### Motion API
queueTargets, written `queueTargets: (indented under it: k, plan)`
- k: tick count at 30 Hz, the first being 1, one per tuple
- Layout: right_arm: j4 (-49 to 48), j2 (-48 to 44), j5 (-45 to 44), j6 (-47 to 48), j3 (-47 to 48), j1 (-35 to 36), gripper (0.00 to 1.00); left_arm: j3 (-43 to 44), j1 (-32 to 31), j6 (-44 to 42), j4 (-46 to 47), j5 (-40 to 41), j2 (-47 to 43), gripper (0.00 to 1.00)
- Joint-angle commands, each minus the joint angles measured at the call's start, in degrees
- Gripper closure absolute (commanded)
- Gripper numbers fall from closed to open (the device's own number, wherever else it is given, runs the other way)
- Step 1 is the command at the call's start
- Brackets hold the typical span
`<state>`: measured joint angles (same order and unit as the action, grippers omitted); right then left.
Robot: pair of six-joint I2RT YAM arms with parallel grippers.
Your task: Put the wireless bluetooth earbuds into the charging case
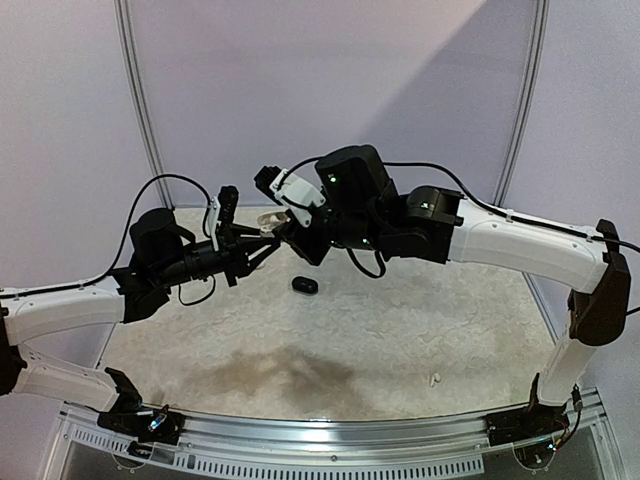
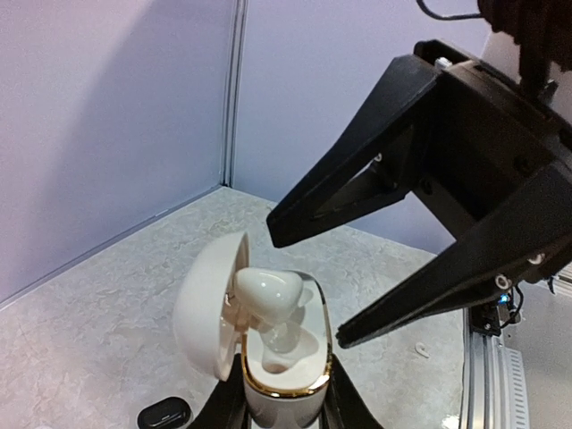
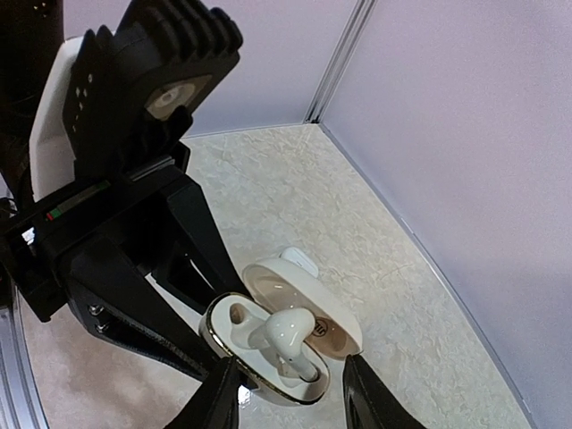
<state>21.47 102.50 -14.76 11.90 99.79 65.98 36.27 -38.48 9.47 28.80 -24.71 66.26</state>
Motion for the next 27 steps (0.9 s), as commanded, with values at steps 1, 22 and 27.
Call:
queueTargets:
  k: [1, 22, 27]
  plan:
    - [-0.55, -1.60, -0.12, -2.18, 2.56, 0.05, 0.61, 1.57, 0.04, -0.94, -0.63, 1.25, -0.78, 1.00]
    - [4.91, 7.34, -6.55, -9.21, 13.65, 2.33, 0.68, 1.79, 0.07, -1.73, -0.58, 2.65, 0.06, 1.00]
    - [5.71, 7.43, -7.19, -8.71, 13.55, 2.62, 0.68, 1.79, 0.07, -1.82, -0.63, 2.75, 0.14, 1.00]
